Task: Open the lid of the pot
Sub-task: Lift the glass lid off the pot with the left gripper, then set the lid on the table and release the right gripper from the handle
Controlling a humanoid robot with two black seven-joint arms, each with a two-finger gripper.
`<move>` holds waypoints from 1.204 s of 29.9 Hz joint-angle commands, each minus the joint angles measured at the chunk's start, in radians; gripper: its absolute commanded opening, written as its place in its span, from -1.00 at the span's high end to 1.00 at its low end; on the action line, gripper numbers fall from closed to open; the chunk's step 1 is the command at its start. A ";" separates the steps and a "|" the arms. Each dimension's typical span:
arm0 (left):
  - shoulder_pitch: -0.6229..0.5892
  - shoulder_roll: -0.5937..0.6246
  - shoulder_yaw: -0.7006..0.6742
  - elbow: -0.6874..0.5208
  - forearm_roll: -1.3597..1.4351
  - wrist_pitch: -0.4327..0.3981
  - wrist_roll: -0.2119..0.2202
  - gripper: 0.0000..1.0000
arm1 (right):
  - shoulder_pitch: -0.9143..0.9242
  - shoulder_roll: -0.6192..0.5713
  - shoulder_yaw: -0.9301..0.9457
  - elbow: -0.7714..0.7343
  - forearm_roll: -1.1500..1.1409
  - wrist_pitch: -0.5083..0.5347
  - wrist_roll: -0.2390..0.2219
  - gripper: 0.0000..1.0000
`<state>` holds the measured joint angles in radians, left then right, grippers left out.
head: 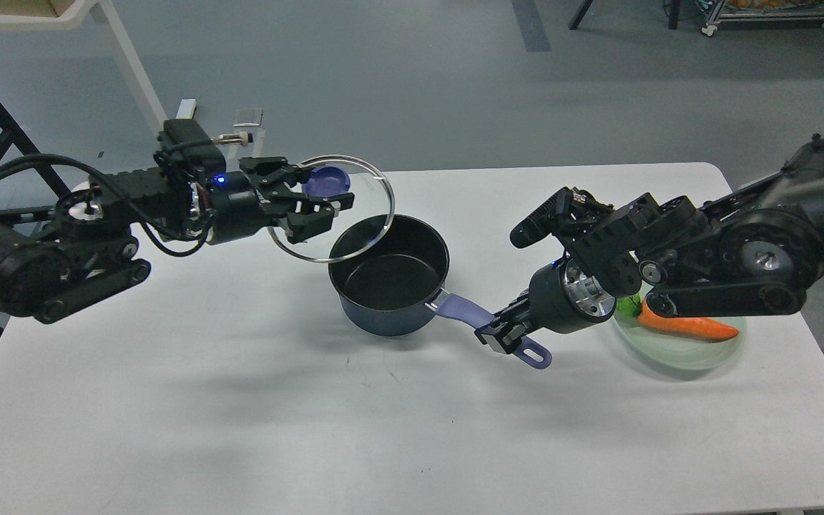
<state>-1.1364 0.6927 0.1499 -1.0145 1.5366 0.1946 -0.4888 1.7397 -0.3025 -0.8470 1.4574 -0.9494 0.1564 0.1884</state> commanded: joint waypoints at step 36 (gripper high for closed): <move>0.406 0.131 0.011 0.217 -0.099 0.141 0.000 -0.80 | -0.011 -0.014 0.002 0.000 0.000 0.000 0.000 0.67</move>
<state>-0.7272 0.8239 0.1640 -0.7962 1.4401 0.3362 -0.4887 1.7311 -0.3141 -0.8462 1.4574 -0.9495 0.1565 0.1887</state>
